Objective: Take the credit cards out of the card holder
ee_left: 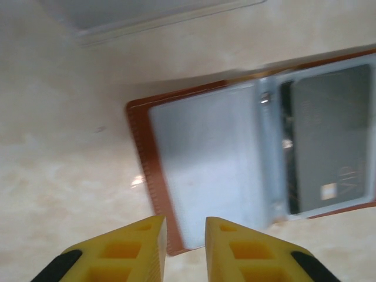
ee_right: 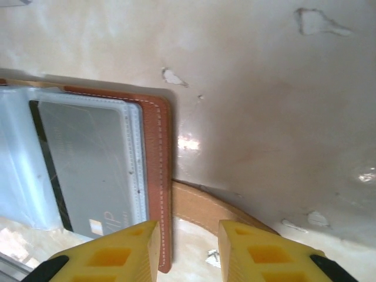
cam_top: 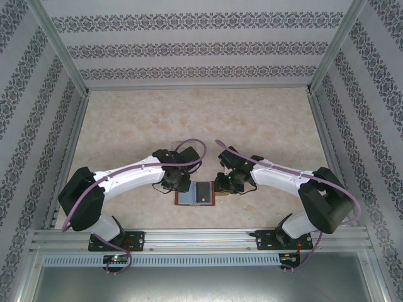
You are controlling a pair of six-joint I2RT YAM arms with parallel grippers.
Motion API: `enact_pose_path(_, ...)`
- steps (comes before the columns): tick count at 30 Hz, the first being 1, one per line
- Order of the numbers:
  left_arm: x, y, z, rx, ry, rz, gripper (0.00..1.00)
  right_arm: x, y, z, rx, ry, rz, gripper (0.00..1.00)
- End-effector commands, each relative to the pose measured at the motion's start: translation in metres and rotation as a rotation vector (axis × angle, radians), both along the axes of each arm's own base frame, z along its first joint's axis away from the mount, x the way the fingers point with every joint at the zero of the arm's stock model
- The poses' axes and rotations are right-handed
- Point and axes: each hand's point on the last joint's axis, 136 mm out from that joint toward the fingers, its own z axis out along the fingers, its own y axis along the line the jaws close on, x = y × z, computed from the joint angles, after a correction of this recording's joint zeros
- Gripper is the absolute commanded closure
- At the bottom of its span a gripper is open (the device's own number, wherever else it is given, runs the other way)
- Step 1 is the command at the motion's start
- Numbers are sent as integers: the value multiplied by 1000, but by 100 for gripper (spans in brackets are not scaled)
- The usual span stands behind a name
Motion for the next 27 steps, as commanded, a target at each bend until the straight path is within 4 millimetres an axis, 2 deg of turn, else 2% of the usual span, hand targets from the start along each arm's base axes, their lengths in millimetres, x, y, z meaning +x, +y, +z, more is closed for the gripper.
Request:
enact_pose_path(1,11,-31,3,-209,-7,52,72,4,17,9,49,-6,1,67)
enact_pose_path(6,13,-54,-5,-414,50,99,69,4,29,7,75,2,8,67)
enact_pose_path(10,13,-60,-16,-500,80,135,69,5,31,5,79,7,8,67)
enact_pose_path(13,13,-64,-20,-550,103,150,73,4,31,3,75,9,9,68)
enact_pose_path(19,12,-70,-30,-574,138,160,78,5,33,3,79,10,10,68)
enact_pose_path(27,11,-65,-44,-527,163,167,81,6,38,3,85,9,14,68)
